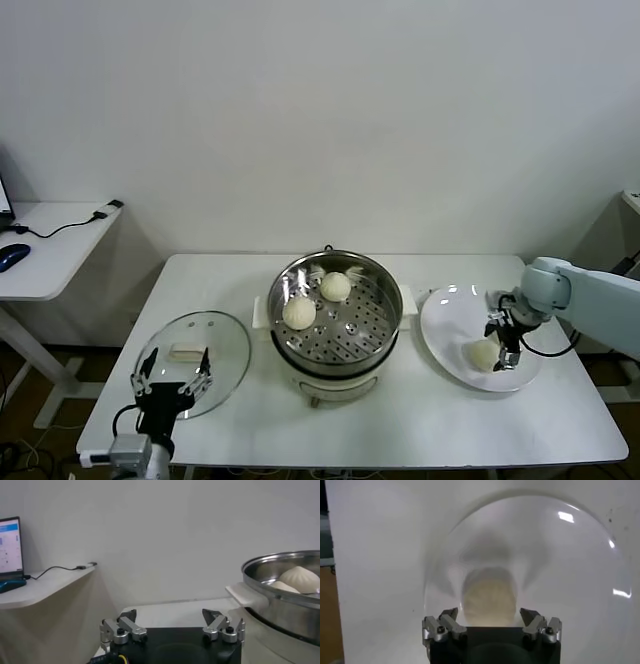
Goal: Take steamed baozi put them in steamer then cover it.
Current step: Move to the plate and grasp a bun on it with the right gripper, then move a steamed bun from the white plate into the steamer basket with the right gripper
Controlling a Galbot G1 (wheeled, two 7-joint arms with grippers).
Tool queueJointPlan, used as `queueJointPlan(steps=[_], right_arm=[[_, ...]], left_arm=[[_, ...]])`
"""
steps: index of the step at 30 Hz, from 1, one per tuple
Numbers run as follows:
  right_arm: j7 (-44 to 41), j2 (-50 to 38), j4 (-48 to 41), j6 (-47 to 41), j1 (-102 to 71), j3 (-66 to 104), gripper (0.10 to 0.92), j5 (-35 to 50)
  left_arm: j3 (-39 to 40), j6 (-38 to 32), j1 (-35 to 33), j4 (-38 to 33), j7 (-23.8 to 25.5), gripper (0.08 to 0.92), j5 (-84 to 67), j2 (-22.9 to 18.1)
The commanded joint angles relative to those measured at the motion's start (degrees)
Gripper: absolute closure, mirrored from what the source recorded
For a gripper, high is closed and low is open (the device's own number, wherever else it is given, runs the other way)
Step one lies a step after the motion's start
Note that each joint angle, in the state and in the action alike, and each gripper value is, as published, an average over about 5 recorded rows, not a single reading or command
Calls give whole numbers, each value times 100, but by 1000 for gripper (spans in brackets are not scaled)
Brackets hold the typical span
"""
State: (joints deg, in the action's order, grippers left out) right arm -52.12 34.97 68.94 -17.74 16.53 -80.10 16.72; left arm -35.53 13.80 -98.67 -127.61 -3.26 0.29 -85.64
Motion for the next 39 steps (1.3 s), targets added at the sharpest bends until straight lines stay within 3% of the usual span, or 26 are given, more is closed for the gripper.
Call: queueJointPlan(steps=[1,16,21,28,34,39], right_arm=[[105,20,-184,-22,-524,470,211,-170],[60,-127,169,37,-147,577,312,-233],[-379,68,377,566,1729,-327,319,-132],[-1136,1242,558,1885,4458,-1236,313,609],[-1095,2058,1847,2753,5104,-1139,313,583],[-824,2591,2882,3126,4545,-995,313,-124]], left_arm=[[23,-2,2,2,-2,177,49,-5],[40,-24,20,1,0,177,125,4],[54,-29,26,0,5,177,188,11],[54,-35,14,1,13,177,229,40],[54,-39,10,0,15,177,240,42],[17,-28,23,-1,14,177,229,39]])
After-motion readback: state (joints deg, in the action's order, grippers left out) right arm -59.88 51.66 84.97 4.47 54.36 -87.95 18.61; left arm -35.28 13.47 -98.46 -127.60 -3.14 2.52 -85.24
